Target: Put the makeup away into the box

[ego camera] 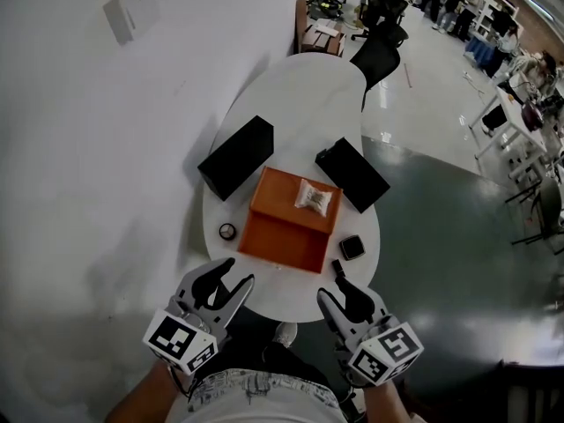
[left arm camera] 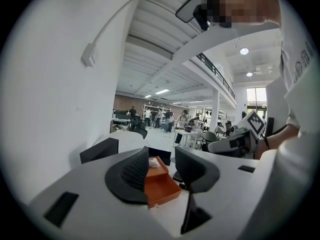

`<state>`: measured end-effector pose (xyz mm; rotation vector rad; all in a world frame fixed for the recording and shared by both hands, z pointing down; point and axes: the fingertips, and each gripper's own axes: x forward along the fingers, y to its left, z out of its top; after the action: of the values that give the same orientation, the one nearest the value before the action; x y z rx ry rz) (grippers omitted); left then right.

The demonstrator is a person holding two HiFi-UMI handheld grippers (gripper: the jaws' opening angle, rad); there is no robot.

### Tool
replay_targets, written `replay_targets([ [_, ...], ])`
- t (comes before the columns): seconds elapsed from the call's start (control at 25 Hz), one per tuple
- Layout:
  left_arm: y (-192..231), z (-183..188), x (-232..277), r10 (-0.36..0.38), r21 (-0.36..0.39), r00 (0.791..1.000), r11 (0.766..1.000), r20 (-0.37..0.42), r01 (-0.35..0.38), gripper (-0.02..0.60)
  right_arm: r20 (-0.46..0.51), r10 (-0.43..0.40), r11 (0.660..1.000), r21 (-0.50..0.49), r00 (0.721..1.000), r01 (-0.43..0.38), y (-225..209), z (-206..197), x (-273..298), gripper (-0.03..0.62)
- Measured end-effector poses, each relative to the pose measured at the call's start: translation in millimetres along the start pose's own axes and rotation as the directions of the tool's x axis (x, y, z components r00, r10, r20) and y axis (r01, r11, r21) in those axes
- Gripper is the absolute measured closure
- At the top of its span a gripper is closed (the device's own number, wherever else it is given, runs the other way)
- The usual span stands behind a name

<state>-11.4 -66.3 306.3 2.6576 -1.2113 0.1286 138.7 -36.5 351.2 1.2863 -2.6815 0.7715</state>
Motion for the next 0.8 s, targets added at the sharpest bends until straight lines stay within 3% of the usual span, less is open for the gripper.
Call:
replay_targets([
  [0.4,9.8,-7.5,33.6,-0.011,0.007,0.999,1.000,-0.048,0.012,0.399,-0.005,-0.050,0.998,0.026,0.999,0.050,-48.4,2.9,10.9,0.413],
  [0.8,26.5,-25.7,66.9,-0.123,0.000,0.987,0.992,-0.105,0.124,0.400,-0.027,-0.205,0.977,0.061,0.978,0.206,-87.0,-15.7,21.3,0.418],
])
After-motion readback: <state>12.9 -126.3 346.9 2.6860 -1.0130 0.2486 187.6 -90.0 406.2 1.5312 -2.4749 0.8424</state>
